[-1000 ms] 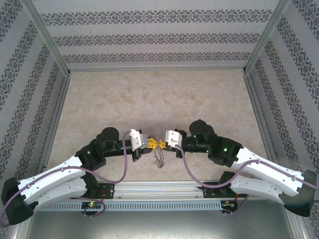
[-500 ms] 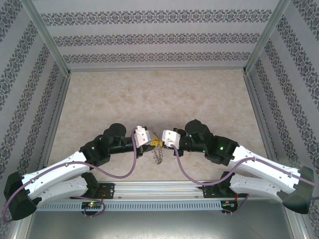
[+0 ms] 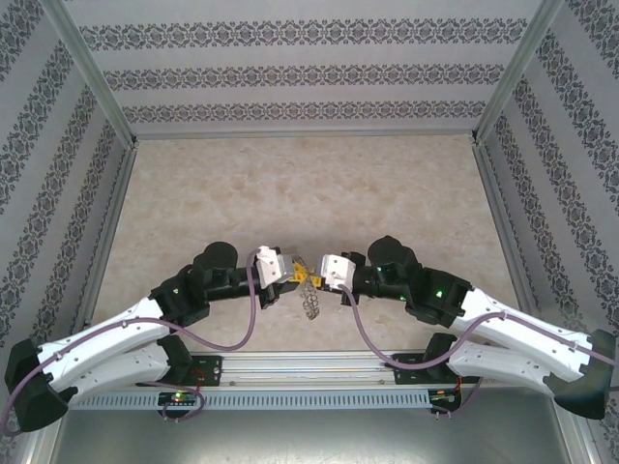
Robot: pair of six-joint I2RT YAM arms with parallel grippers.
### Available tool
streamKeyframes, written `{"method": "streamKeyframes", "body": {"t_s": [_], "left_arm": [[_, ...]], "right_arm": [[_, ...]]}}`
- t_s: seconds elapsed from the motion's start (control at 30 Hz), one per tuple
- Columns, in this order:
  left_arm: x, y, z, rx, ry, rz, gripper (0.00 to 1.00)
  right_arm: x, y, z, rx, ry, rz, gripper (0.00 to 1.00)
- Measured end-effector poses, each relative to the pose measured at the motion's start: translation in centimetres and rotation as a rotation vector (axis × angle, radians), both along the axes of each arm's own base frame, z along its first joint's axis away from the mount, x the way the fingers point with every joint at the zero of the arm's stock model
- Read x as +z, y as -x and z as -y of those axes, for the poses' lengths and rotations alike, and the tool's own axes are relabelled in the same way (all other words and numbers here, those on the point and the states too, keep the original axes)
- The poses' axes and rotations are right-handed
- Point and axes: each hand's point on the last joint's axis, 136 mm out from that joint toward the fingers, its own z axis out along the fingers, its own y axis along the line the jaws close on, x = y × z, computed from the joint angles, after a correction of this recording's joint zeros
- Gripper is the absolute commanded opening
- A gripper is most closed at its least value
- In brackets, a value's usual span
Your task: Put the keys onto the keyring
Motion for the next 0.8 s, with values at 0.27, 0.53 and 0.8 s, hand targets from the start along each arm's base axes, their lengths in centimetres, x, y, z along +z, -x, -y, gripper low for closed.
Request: {"method": "streamKeyframes", "body": {"t_s": [0.27,0.53,0.8], "left_arm": [[-0.06,0.64,0.16,-0.029,0.042,-0.015,0.00],[-0.11,0.78,0.23,-0.037,0.055,-0.026,0.00],[0.05,0.82,0.15,-0.034,0.061,-0.025,0.00]], "right_arm": [[-0.36,0.65,-0.07,0.028,-0.001,-0.013,0.15],[-0.41,0.61,-0.05,0.024,0.000,-0.016,0.06],[-0.41,0.51,-0.11,0.021,-0.005,-0.011,0.05]]}}
